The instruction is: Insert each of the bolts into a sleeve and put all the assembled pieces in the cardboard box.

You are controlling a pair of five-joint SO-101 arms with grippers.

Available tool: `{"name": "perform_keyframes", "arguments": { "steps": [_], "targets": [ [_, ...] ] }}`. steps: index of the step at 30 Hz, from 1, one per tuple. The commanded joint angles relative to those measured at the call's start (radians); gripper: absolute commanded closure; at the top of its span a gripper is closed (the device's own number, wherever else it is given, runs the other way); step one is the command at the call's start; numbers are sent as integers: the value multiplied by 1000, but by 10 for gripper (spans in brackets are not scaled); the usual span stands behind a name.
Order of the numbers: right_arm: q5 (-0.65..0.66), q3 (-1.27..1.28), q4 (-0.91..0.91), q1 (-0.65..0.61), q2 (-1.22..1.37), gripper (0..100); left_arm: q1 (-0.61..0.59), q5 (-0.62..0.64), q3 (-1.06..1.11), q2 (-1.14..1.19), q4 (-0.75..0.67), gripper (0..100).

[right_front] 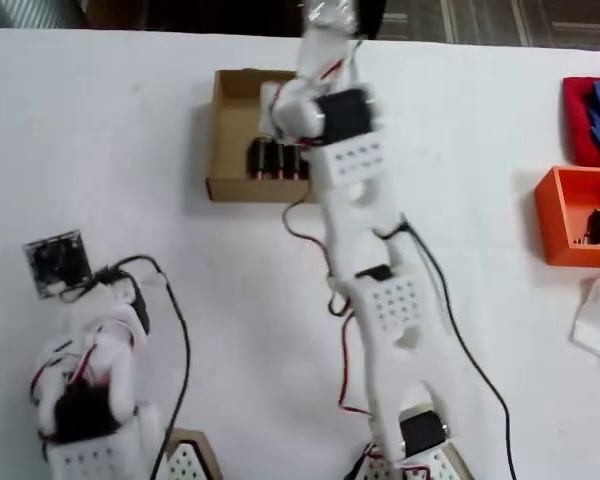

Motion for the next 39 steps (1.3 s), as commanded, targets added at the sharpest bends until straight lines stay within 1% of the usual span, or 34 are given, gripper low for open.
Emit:
{"name": "perform_keyframes", "arguments": {
  "steps": [1, 3, 5, 7, 9, 11, 13, 14, 17, 18, 21, 25, 29, 33, 36, 39],
  "targets": [
    [17, -26, 30, 33, -252, 977, 55, 2, -268, -8, 186, 974],
    [97, 0, 30, 33, -369, 977, 71, 2, -344, -8, 302, 974],
    [184, 52, 30, 33, -509, 977, 68, 0, -395, -8, 390, 974],
    [245, 160, 30, 33, -668, 977, 64, 0, -412, -8, 436, 974],
    [258, 341, 30, 33, -846, 977, 71, 0, -409, -8, 448, 975],
    [262, 598, 30, 35, -1038, 977, 72, 0, -389, -8, 416, 975],
    [264, 898, 28, 41, -1237, 977, 66, -3, -349, -8, 333, 975],
    [264, 1056, 27, 45, -1331, 977, 66, -21, -320, -8, 287, 975],
    [265, 1491, -1, 119, -1589, 975, 71, -133, -206, -8, 186, 975],
    [265, 1617, -36, 148, -1661, 975, 71, -163, -168, -8, 166, 975],
    [264, 1970, -185, 291, -1867, 975, 72, -227, -97, -8, 147, 975],
    [264, 2387, -383, 430, -2120, 975, 75, -241, -64, -8, 143, 975],
    [264, 2768, -541, 475, -2384, 975, 112, -241, -47, -8, 170, 975],
    [264, 3098, -673, 475, -2643, 975, 176, -249, 51, -8, 123, 973],
    [264, 3222, -779, 476, -2594, 975, 239, -249, 185, -8, 28, 974],
    [264, 3285, -800, 476, -2572, 975, 265, -247, 275, -8, -26, 974]
  ]
}}
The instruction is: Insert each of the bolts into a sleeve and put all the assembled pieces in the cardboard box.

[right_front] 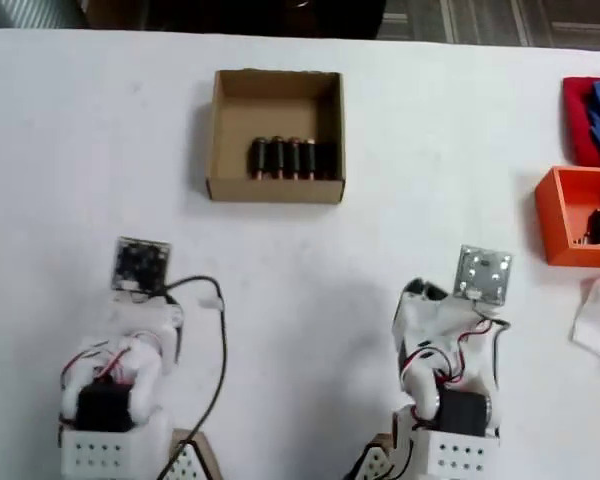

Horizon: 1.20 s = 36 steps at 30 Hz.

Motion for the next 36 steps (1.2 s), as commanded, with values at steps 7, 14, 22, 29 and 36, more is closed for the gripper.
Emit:
{"name": "perform_keyframes", "arguments": {
  "steps": [7, 14, 22, 29, 36],
  "targets": [
    [8, 81, 166, 12, -41, 975, 60, 0, 22, -5, 153, 975],
    [3, 80, 280, 51, -39, 976, -26, 3, 81, -5, 126, 975],
    [2, 80, 282, 53, -44, 976, -44, 3, 116, -6, 101, 974],
    [2, 80, 282, 54, -44, 975, -44, 3, 116, -6, 101, 974],
    [2, 80, 282, 54, -44, 975, -44, 3, 116, -6, 101, 974]
  ]
}}
